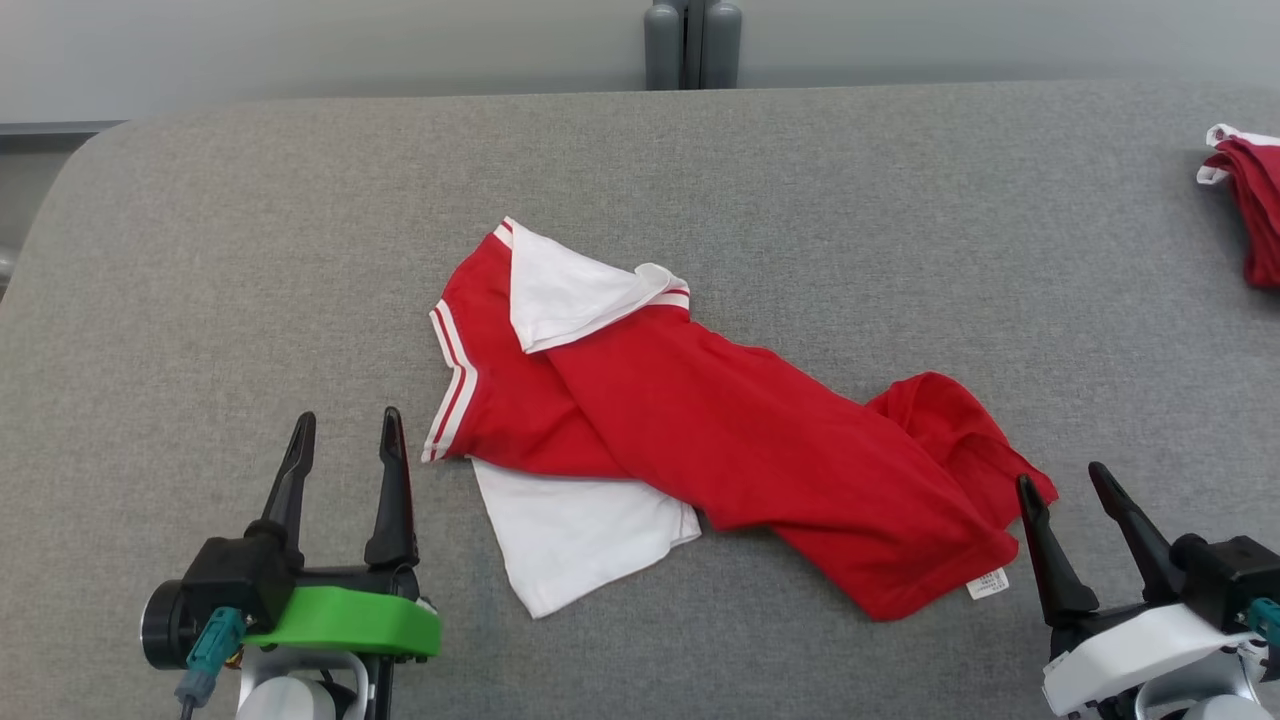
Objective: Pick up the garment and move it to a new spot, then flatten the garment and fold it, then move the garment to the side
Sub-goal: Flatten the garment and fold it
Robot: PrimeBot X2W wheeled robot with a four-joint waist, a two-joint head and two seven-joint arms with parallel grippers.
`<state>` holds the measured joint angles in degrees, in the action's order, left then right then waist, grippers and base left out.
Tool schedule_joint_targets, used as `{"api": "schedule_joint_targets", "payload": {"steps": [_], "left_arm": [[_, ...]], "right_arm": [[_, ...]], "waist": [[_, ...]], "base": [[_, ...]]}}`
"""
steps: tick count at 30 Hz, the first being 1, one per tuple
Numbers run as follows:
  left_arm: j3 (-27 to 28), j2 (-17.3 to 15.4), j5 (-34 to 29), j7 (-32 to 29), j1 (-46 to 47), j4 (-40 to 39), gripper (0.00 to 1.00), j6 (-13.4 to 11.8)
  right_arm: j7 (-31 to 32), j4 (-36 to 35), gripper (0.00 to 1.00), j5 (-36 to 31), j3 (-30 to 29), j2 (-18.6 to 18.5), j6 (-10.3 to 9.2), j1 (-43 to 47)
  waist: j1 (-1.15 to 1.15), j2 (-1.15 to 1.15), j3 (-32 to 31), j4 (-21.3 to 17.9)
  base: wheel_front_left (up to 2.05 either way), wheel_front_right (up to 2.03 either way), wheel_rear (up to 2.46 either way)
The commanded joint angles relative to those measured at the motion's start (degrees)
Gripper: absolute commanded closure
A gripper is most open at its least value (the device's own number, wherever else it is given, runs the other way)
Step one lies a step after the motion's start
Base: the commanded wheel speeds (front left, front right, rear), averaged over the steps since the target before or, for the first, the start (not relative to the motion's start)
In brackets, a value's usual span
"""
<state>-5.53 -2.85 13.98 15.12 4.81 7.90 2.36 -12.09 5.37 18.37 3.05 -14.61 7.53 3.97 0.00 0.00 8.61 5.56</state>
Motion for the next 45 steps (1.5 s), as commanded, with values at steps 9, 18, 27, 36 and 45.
{"api": "schedule_joint_targets", "payload": {"steps": [9,18,27,36,45], "left_arm": [[-1.09,-0.10,0.21,0.00,0.93,-0.16,0.00,-0.36],[-1.27,-0.10,0.21,0.00,1.13,-0.22,0.00,-0.74],[-1.24,-0.10,0.43,0.00,0.64,-0.25,0.00,-0.88],[-2.89,-0.10,0.87,0.00,2.22,-0.34,0.00,-0.92],[-5.66,-0.10,2.37,0.00,4.25,-0.35,0.00,-1.80]], "right_arm": [[2.25,7.02,0.00,1.01,3.80,-0.21,-0.09,-2.85],[-0.07,13.45,1.00,2.79,7.44,0.32,-0.09,-5.12],[-2.65,10.69,1.00,2.31,6.00,-2.18,-0.09,-7.91],[-1.91,6.07,1.00,-0.27,6.12,-8.01,-0.09,-21.63],[0.07,16.22,1.00,-1.72,10.62,-13.62,-0.09,-40.64]], "waist": [[0.00,0.00,1.02,1.30],[0.00,0.00,1.60,1.93],[0.00,0.00,1.06,1.40],[0.00,0.00,2.63,3.04],[0.00,0.00,5.76,7.67]], "base": [[0.00,0.00,0.00],[0.00,0.00,0.00],[0.00,0.00,0.00],[0.00,0.00,0.00],[0.00,0.00,0.00]]}}
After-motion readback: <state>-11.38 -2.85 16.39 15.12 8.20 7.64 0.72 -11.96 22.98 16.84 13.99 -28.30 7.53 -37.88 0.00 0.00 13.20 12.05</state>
